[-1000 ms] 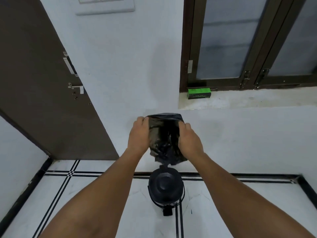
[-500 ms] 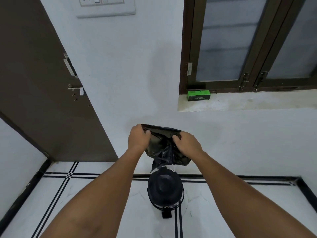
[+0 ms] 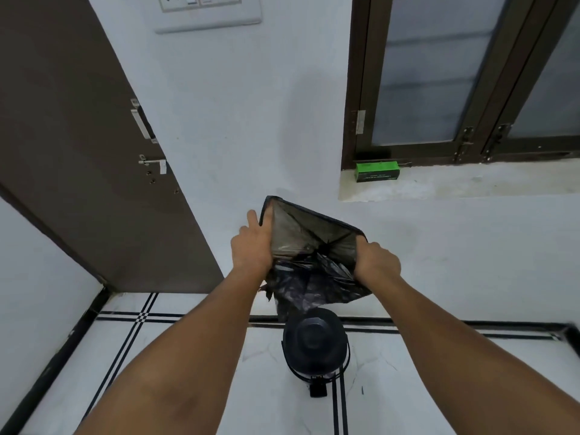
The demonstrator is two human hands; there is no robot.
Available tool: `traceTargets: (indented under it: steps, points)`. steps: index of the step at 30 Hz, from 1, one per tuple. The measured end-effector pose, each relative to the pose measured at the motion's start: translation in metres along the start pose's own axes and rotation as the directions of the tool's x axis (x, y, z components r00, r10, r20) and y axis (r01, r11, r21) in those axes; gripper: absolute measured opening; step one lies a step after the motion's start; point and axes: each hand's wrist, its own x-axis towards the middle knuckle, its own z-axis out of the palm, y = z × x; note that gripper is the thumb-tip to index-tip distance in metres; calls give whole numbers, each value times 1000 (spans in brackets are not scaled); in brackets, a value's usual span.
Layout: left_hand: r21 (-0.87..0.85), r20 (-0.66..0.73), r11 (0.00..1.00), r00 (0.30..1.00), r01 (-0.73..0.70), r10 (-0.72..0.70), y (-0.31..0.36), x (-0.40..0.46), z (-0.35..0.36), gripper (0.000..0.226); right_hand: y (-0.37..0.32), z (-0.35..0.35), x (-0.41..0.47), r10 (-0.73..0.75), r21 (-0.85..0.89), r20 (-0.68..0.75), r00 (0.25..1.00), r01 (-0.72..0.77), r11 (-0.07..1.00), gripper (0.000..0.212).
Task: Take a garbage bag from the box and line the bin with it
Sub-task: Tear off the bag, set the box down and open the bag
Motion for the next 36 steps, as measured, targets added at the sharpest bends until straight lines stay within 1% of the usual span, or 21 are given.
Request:
traceTargets:
  steps: [3, 5, 7, 8, 9, 10, 11, 13, 15, 17, 19, 21, 23, 24, 26, 28, 30, 32, 33, 35, 36]
  points:
    - [79, -34, 997, 999, 10, -8, -11, 3, 3, 124, 7, -2, 2, 64, -35, 22, 998, -64, 997, 48]
    - [30, -45, 999, 998, 35, -33, -14, 2, 8, 122, 8, -2, 2, 90, -27, 26, 996, -89, 996, 47]
    - [-172, -1, 980, 995, 102, -104, -13, 2, 14, 111, 7, 1, 3, 99, 65, 30, 995, -101, 993, 46]
    - [-332, 47, 928, 986, 167, -160, -11, 4, 14, 104, 5, 3, 3, 92, 148, 24, 995, -95, 984, 45]
    - [-476, 107, 845, 970, 244, -220, -9, 4, 16, 97, 3, 6, 3, 86, 231, 9, 996, -86, 969, 45]
    - [-562, 141, 773, 955, 295, -262, -7, 5, 18, 92, 0, 7, 3, 80, 292, -14, 997, -73, 954, 44]
    - [-598, 151, 742, 952, 302, -266, -6, 4, 19, 88, -3, 9, 3, 75, 322, -38, 996, -59, 945, 46]
    - [-591, 77, 782, 978, 200, -192, -9, -1, 21, 73, -9, 13, 2, 69, 292, -72, 995, -45, 955, 59]
    - [-474, -24, 880, 999, 13, -28, -16, -3, 24, 55, -13, 16, 0, 74, 214, -95, 993, -52, 975, 68]
    - [-259, -2, 947, 981, -190, 196, -24, -6, 28, 38, -17, 19, -1, 63, 116, -115, 991, -50, 992, 57]
    - [-104, 108, 958, 954, -268, 279, -31, -6, 32, 22, -22, 22, -5, 57, 44, -127, 990, -52, 998, 41]
    - [-16, 206, 975, 953, -224, 222, -38, -3, 36, 19, -29, 22, -8, 64, -19, -129, 990, -67, 998, 34]
    - [-14, 260, 995, 960, -100, 101, -48, 1, 44, 30, -32, 23, -10, 64, -105, -119, 991, -77, 991, 13]
    - [-39, 273, 999, 961, -31, 40, -54, 4, 48, 34, -33, 24, -10, 72, -152, -102, 992, -87, 985, 11]
    - [-112, 282, 986, 955, 125, -89, -66, 11, 55, 36, -35, 29, -11, 103, -232, -46, 994, -111, 966, 30]
    - [-216, 290, 934, 932, 284, -216, -73, 19, 60, 35, -33, 34, -11, 119, -237, -39, 992, -125, 963, 36]
    - [-347, 283, 855, 912, 385, -296, -78, 28, 65, 32, -35, 40, -10, 132, -213, -36, 991, -137, 967, 40]
    - [-467, 272, 785, 911, 407, -310, -79, 33, 69, 32, -39, 46, -11, 131, -177, -28, 991, -134, 975, 40]
    - [-504, 268, 773, 921, 385, -284, -79, 34, 72, 30, -43, 49, -11, 130, -142, -32, 991, -133, 981, 39]
    - [-526, 241, 808, 958, 265, -156, -73, 26, 74, 31, -49, 54, -11, 123, -34, -55, 991, -125, 992, 32]
    - [-517, 228, 836, 971, 185, -74, -70, 21, 76, 38, -54, 56, -11, 120, 24, -62, 991, -119, 993, 28]
